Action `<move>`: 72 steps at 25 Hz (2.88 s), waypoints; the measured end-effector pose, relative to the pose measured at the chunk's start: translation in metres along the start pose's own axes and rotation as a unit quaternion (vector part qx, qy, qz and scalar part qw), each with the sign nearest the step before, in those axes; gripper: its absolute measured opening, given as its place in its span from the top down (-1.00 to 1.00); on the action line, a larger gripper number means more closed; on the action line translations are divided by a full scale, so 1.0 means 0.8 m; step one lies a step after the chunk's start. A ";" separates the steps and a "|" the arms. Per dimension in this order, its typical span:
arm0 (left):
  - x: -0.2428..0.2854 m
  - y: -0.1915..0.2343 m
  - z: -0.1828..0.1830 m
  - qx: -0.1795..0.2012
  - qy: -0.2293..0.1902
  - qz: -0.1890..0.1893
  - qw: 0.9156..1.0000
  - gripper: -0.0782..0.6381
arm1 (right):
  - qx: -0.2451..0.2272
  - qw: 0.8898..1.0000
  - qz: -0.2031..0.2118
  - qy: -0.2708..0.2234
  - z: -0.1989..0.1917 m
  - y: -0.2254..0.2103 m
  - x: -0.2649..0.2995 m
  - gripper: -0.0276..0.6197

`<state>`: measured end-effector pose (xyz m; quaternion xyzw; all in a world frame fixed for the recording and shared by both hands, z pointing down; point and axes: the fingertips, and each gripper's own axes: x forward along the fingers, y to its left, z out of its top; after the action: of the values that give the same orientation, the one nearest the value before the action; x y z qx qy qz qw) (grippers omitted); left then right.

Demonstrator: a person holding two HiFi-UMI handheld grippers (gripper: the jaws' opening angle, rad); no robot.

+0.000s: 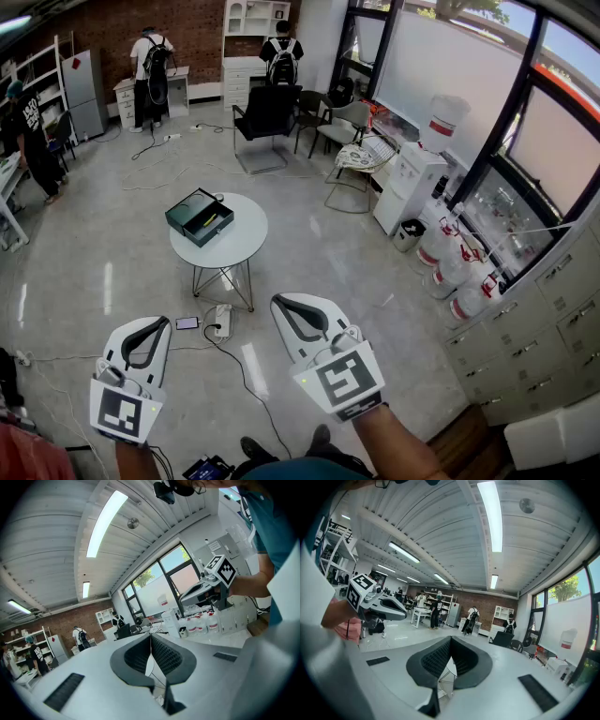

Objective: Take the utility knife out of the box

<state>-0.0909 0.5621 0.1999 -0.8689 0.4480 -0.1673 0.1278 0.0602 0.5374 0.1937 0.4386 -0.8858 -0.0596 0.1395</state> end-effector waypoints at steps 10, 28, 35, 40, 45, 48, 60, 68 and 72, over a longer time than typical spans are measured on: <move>-0.010 0.012 -0.014 -0.002 -0.006 -0.004 1.000 0.73 | 0.004 1.000 -0.012 0.002 -0.003 0.014 0.008 0.80; -0.003 0.049 -0.044 -0.004 -0.007 -0.005 1.000 0.73 | -0.015 1.000 0.004 -0.007 0.006 0.019 0.071 0.80; 0.052 0.081 -0.055 -0.001 0.020 0.029 0.999 0.73 | -0.019 0.998 0.049 -0.021 -0.005 -0.034 0.148 0.80; 0.109 0.103 -0.045 -0.001 0.039 0.060 0.997 0.73 | -0.005 0.997 0.080 -0.022 -0.009 -0.093 0.198 0.80; 0.167 0.108 -0.047 0.008 0.053 0.077 0.996 0.73 | -0.004 0.994 0.107 -0.029 -0.023 -0.142 0.244 0.80; 0.193 0.114 -0.048 0.005 0.063 0.090 0.994 0.73 | 0.002 0.992 0.123 -0.031 -0.026 -0.164 0.267 0.80; 0.276 0.101 -0.029 0.019 0.093 0.108 0.990 0.73 | 0.027 0.987 0.154 -0.043 -0.051 -0.251 0.297 0.80; 0.350 0.108 -0.029 0.010 0.079 0.079 0.994 0.73 | 0.042 0.992 0.120 -0.028 -0.080 -0.315 0.308 0.80; 0.397 0.121 -0.038 0.013 0.063 0.041 0.997 0.73 | 0.048 0.995 0.085 -0.011 -0.096 -0.345 0.322 0.80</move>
<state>-0.0018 0.2441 0.2473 -0.8356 0.4883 -0.2225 0.1177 0.1448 0.1666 0.2539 0.3669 -0.9234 -0.0098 0.1127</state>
